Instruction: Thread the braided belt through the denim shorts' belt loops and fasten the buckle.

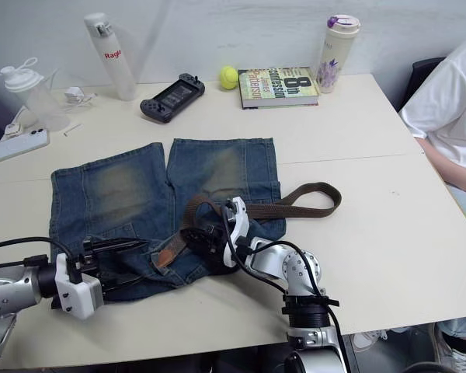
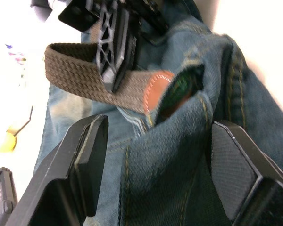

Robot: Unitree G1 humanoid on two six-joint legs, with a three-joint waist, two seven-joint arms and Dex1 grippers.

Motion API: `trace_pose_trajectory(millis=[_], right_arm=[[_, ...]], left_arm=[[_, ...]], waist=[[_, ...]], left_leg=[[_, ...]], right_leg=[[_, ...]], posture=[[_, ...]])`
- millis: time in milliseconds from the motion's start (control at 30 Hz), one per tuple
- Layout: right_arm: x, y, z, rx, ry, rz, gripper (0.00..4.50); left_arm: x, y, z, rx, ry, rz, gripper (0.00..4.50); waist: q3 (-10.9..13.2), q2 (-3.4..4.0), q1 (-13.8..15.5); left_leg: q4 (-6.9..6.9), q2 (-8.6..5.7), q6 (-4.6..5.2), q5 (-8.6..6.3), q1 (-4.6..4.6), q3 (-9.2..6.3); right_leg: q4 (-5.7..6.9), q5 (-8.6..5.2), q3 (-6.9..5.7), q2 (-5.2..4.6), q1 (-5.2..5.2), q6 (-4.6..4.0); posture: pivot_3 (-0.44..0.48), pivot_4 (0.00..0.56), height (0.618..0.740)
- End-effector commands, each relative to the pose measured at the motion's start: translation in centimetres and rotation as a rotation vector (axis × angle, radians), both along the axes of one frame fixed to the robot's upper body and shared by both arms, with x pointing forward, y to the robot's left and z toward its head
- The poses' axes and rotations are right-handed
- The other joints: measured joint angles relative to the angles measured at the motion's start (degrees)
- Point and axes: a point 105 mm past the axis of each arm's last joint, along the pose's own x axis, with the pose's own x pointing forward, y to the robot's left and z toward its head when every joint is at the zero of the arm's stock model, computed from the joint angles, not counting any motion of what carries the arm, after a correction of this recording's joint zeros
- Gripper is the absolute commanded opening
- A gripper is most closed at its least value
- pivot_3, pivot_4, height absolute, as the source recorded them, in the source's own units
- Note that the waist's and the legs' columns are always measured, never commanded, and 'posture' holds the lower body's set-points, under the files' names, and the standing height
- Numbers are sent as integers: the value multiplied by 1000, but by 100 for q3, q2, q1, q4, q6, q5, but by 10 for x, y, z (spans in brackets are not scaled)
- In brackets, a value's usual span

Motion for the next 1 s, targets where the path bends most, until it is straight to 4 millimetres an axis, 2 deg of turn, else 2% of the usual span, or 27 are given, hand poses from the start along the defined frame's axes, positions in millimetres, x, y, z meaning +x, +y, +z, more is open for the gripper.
trace_pose_trajectory(millis=[33, 267, 367, 433, 500, 633, 767, 900, 1000], right_arm=[[-9, 5, -17, -42, 61, 38, 0], [-24, 10, -6, -2, 30, 99, 0], [-28, 6, -12, -71, -16, 118, 0], [-21, -1, -21, -119, -15, 70, 0], [-7, -13, -27, -150, -12, -17, 0], [15, -40, -34, -234, -48, -146, 0], [26, -53, -35, -257, -72, -233, 0], [25, -44, -32, -223, -68, -249, 0], [21, -30, -33, -192, -41, -241, 0]], left_arm=[[7, 2, -4, 68, -52, -13, 3327], [27, 4, -12, 110, -119, 42, 3327], [40, 8, -16, 66, -83, 116, 3327], [48, 1, -18, 38, -69, 121, 3327], [54, -16, -19, -14, -56, 104, 3327], [63, -38, -23, -83, -13, 86, 3327], [73, -54, -28, -124, 43, 92, 3327], [75, -53, -28, -124, 55, 105, 3327], [72, -43, -29, -116, 64, 130, 3327]], waist=[[-1, -1, 7], [0, 0, 9], [1, 1, 8], [4, 9, 45], [-1, 16, 128], [-22, 26, 334], [-43, 19, 462], [-60, 3, 483], [-73, -3, 463]], left_leg=[[0, 0, 1, 0, 0, 0], [-2, 0, 1, -1, -3, 6], [-4, 0, 1, -1, -3, 6], [-2, -3, 4, -5, -4, 8], [1, -7, 5, -4, 0, 8], [12, -18, 11, 2, 9, 8], [18, -28, 17, 6, 9, 9], [21, -33, 21, 8, 9, 10], [20, -32, 21, 9, 9, 9]], right_leg=[[1, 0, 0, 0, 0, 0], [-2, 0, 0, -1, -4, 0], [-2, 0, -1, -1, -5, 0], [-3, 0, -3, -6, -4, 0], [-6, 0, -3, -11, 1, 0], [-17, 0, -3, -24, 12, 0], [-19, 1, -3, -45, 24, 0], [-25, 1, -3, -50, 34, 0], [-23, 1, -4, -48, 33, 0]], posture=[[0, 150, 740], [0, 150, 740], [0, 150, 740], [0, 150, 740], [0, 150, 740], [0, 150, 740], [0, 150, 740], [0, 150, 740], [0, 150, 740]])
